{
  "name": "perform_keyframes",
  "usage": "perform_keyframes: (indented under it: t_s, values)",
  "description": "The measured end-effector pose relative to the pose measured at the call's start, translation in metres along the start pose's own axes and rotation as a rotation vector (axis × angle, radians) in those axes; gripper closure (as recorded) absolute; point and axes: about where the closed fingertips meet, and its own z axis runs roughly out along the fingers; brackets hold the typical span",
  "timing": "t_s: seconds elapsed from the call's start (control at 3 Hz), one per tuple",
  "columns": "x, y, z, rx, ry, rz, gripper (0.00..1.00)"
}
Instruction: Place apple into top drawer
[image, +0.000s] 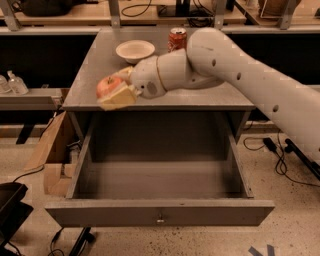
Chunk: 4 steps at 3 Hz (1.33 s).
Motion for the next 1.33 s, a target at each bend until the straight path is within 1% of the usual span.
perform_keyframes:
  t_s: [0.33, 0.67, 1.0, 1.33]
  values:
    - [0.026, 0.050, 0.008, -0.072, 0.061, 0.081, 1.00]
    - [0.059, 0.085, 0.022, -0.103, 0.093, 0.126, 1.00]
    - [0.067, 0.092, 0.026, -0.116, 0.105, 0.135, 1.00]
    - [0.088, 0.085, 0.041, -0.115, 0.070, 0.160, 1.00]
